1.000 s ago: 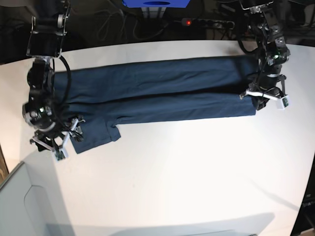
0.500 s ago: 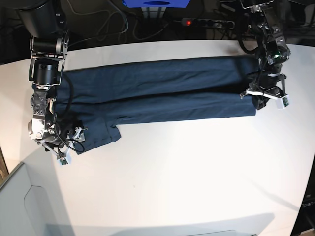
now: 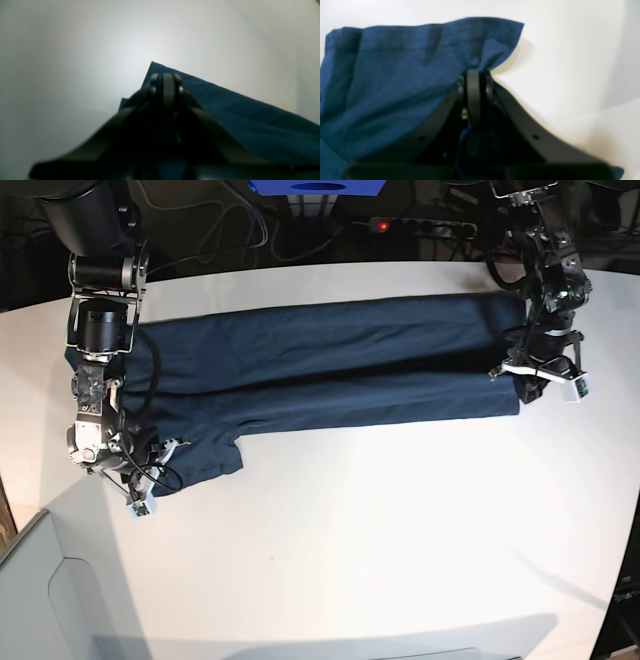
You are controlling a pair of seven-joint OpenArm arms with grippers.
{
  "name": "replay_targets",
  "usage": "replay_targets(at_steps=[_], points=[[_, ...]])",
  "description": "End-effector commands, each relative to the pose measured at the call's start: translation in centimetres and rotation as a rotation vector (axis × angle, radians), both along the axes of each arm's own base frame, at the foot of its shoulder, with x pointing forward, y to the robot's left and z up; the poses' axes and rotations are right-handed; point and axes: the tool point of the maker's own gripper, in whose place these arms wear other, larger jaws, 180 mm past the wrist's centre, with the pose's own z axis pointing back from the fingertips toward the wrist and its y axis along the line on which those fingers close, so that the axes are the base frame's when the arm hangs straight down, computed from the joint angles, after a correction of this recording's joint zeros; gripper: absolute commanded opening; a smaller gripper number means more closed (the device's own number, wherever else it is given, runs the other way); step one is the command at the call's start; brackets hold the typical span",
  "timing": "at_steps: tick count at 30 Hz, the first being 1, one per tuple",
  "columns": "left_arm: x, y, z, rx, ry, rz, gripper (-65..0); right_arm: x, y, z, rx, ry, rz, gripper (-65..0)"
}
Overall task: Fold the T-shirt properly
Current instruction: 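Grasp the sleeve end with the right gripper and tuck it under, then hold the folded strip's ends with both grippers and straighten it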
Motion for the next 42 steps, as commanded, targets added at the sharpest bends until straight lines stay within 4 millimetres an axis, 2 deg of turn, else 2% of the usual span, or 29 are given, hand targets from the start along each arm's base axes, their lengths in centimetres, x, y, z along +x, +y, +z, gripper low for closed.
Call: replay_targets(at_steps=[1,3,5,7,11,13,18,23,25,32,42], points=[[0.7,0.4,1.4,0.021,-0.047,-0.004,-65.0,1.3,-0.7,2.1,-0.027,-0.051,0.002,-64.8],[0.8,0.4,1.6,0.024,-0.054,-0.005,-65.0,2.2,-0.6,4.2,-0.042,-0.117,0.013,-64.9],[0.8,0.4,1.7,0.025,-0.056,-0.005,-65.0,2.2,-0.7,6.1,-0.071,-0.165,0.022,-64.8],[1.0,0.4,1.9,0.027,-0.062,-0.005,-65.0,2.3,-0.5,9.1,-0.108,-0.239,0.037,-64.8],[1.5,0.1,3.2,0.037,-0.095,-0.018,-65.0,1.2,0.2,13.6,-0.172,-0.357,0.065,-64.8],[1.7,0.0,3.6,0.042,-0.106,-0.022,-65.0,0.1,0.5,14.7,-0.198,-0.378,0.075,-64.8],[1.8,0.5,3.8,0.059,-0.105,-0.027,-65.0,-4.4,-0.2,15.2,-0.236,-0.427,0.086,-64.8],[1.8,0.5,4.0,0.062,-0.111,-0.028,-65.0,-8.4,0.7,17.7,-0.265,-0.503,0.097,-64.8],[1.8,0.5,4.0,0.062,-0.109,-0.028,-65.0,-10.1,0.7,17.6,-0.265,-0.496,0.088,-64.8],[1.6,0.4,3.7,0.059,-0.100,-0.030,-65.0,-14.9,-0.2,13.4,-0.257,-0.351,0.107,-64.8],[0.7,0.4,2.6,0.053,-0.069,-0.027,-65.0,-18.8,0.6,11.0,-0.201,-0.300,0.140,-64.8]])
